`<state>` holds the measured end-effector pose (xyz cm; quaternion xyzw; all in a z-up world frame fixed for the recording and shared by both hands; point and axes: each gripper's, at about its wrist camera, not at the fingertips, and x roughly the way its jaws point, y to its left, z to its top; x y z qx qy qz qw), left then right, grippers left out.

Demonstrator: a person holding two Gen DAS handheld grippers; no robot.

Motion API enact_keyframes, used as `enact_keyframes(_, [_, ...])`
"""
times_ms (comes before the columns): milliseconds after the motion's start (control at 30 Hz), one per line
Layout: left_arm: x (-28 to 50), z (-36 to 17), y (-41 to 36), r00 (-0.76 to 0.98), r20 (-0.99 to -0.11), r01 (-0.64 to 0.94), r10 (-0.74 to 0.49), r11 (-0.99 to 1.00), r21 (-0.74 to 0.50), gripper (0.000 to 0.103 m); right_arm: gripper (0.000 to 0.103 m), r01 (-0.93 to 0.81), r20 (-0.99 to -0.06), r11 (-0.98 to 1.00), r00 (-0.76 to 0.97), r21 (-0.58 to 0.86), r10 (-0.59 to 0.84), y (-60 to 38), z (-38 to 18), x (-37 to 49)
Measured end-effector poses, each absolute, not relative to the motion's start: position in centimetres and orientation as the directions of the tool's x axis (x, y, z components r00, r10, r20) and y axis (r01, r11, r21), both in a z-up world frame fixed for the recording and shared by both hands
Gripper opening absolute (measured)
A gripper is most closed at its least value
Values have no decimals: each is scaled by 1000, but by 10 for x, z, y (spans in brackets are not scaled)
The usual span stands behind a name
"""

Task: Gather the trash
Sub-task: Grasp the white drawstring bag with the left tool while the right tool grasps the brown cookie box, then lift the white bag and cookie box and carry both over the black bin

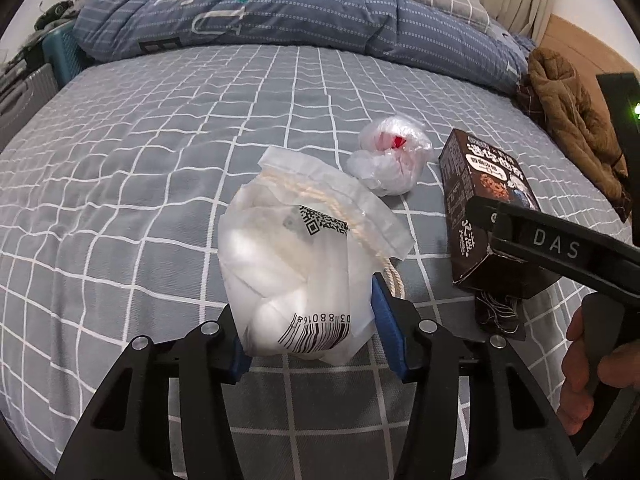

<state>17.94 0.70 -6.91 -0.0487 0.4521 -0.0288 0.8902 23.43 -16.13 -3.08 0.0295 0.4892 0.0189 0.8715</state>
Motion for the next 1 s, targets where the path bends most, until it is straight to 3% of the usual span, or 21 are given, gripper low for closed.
enact_keyframes(1000, [135,-34,17,649,-752,13,-112,991,-137,49,93,-102,-746,993,656,65,116,-171,15,170])
